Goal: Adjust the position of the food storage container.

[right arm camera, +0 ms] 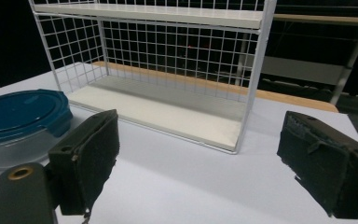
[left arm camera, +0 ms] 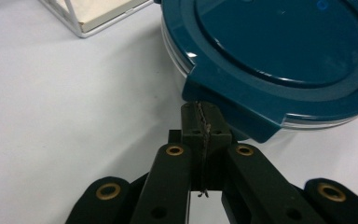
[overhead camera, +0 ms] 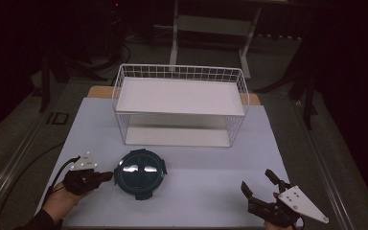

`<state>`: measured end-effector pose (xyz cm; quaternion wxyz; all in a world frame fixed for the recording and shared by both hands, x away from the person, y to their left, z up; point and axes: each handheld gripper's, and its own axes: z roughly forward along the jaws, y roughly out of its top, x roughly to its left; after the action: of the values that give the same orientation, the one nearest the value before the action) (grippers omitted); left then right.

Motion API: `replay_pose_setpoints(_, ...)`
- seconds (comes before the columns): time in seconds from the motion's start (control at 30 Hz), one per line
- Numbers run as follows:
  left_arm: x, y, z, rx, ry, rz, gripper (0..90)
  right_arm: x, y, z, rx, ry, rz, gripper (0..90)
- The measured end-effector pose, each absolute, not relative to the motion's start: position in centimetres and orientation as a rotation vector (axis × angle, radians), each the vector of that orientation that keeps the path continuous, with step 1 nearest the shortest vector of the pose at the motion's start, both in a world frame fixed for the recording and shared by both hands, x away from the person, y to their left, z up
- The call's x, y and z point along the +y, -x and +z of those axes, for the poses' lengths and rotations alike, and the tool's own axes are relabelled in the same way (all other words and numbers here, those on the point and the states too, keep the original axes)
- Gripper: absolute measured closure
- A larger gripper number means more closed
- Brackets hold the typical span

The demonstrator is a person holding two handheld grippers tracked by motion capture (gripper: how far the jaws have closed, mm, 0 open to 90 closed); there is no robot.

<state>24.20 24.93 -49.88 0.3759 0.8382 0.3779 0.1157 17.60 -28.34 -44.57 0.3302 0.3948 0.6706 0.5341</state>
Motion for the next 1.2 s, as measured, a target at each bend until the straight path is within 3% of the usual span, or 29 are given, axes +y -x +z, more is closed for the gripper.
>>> replay_pose_setpoints(0.47,23.1,-25.3,-49.6,0.951,-2.13,0.254,90.0,-27.9,-18.0,-44.9,1.782,-1.037,1.404,12.4)
replay_pose_setpoints(1.2,16.2,-28.3,-49.9,0.842,-2.125,0.188,90.0,-26.8,-18.3,-45.1,1.83,-1.007,1.4,12.4)
